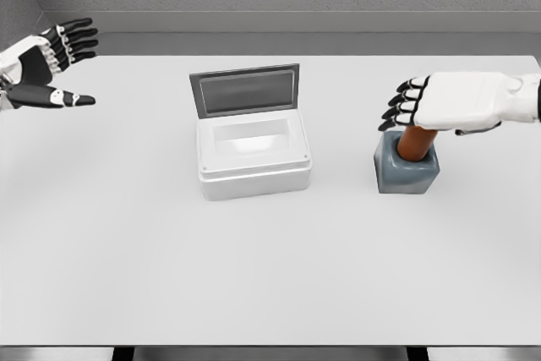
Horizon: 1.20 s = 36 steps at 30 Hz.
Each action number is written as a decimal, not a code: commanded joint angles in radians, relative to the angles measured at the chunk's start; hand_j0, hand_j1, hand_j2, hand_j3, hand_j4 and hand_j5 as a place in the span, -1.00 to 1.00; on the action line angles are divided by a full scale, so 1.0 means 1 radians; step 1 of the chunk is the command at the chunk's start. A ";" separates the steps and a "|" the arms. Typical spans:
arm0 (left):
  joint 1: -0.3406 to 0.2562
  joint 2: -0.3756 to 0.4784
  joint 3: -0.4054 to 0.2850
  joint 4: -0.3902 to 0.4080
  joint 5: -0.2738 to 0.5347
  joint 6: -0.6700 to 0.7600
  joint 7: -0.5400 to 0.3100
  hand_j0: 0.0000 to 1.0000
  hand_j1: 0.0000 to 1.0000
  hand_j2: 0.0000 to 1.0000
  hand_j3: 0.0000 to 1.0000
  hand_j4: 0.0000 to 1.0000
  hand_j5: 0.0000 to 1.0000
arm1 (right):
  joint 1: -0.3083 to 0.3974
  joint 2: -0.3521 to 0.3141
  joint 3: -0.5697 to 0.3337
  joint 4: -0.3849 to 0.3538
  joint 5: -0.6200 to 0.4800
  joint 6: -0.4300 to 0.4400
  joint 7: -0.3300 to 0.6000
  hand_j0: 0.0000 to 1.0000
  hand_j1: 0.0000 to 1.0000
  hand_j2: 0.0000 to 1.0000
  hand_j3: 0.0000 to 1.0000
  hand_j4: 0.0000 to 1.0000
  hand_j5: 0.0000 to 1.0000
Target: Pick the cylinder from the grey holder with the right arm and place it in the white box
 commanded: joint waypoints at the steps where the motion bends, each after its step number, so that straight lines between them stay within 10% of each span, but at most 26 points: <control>1: 0.000 -0.023 -0.003 0.016 0.008 0.008 0.000 1.00 1.00 1.00 1.00 1.00 1.00 | 0.000 0.023 0.019 0.005 0.017 0.002 0.000 0.89 0.89 0.89 0.89 0.89 0.89; 14: -0.023 -0.047 -0.043 0.016 0.005 -0.001 0.000 1.00 1.00 1.00 1.00 1.00 1.00 | 0.006 0.069 0.024 0.063 0.080 0.002 0.000 0.87 0.87 0.87 0.87 0.87 0.87; 36: -0.021 -0.051 -0.043 0.013 0.003 -0.003 0.000 1.00 1.00 1.00 1.00 1.00 1.00 | 0.002 0.048 0.044 0.045 0.081 0.002 0.000 0.15 0.15 0.15 0.15 0.15 0.15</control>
